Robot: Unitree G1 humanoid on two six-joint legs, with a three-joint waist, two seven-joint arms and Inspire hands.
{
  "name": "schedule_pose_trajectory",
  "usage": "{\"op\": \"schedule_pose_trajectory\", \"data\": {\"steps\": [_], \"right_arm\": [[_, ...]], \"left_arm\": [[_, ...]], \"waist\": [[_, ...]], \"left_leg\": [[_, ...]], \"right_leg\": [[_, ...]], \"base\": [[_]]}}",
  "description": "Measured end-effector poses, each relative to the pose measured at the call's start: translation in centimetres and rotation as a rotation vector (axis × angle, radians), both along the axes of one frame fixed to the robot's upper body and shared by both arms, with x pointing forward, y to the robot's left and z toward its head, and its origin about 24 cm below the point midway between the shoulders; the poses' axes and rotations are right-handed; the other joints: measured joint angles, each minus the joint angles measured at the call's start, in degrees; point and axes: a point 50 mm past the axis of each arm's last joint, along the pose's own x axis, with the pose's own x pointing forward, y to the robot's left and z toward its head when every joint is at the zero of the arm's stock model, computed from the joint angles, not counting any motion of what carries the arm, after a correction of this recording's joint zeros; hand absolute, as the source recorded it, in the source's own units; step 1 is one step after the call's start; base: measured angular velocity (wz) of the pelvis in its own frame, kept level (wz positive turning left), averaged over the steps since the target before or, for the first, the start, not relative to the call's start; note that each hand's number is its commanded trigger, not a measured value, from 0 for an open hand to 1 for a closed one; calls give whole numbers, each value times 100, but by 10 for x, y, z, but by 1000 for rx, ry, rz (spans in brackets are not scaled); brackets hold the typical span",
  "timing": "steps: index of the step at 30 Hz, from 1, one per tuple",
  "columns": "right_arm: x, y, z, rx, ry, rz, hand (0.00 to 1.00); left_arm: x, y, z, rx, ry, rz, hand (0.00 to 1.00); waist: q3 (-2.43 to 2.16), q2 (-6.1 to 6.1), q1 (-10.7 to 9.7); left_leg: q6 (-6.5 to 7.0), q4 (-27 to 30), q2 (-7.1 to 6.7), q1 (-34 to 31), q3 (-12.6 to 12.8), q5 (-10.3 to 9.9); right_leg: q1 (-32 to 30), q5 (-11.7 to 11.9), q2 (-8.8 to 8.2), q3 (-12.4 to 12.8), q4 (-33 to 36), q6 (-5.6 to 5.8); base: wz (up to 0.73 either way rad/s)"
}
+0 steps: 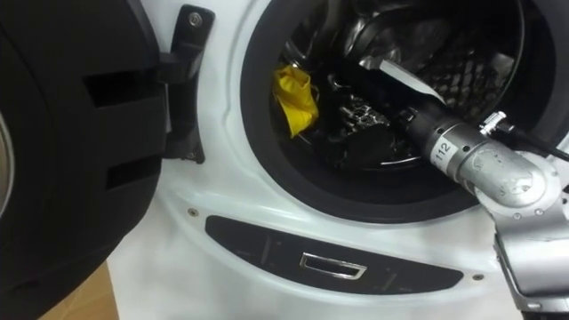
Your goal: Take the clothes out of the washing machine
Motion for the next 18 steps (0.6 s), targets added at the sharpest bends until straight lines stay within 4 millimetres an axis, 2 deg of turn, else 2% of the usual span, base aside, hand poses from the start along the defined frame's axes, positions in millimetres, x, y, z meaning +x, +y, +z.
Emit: {"op": "schedule_pose_trajectory", "data": {"steps": [4, 7, 16, 17, 18], "right_arm": [[1, -3, 12, -54, -37, 1, 0], [1, -2, 16, -62, -49, 9, 0], [1, 2, 16, -30, -42, 43, 0], [1, 2, 17, -28, -42, 46, 29], [1, 4, 17, -24, -42, 54, 52]], "left_arm": [[3, 0, 1, 1, -16, -17, 0], [2, 1, 0, 2, -10, -15, 0], [9, 6, 3, 16, -23, -34, 0], [9, 7, 3, 18, -23, -35, 0], [9, 8, 4, 22, -22, -37, 0]], "waist": [[-3, -42, 129], [-5, -66, 147], [-13, -98, 187], [-13, -98, 186], [-13, -97, 186]], "left_leg": [[-23, -12, 31, -33, -2, 12], [-42, -17, 60, -36, -10, 11], [-101, -52, 110, -18, -10, 13], [-103, -54, 111, -14, -12, 13], [-105, -59, 112, -8, -12, 15]], "right_leg": [[-46, -15, 16, -85, 29, -23], [-45, -16, 35, -153, 29, -25], [-43, -16, 90, -144, 27, -28], [-42, -16, 92, -143, 27, -28], [-41, -17, 93, -146, 27, -29]], "base": [[1], [3], [0], [0], [0]]}}
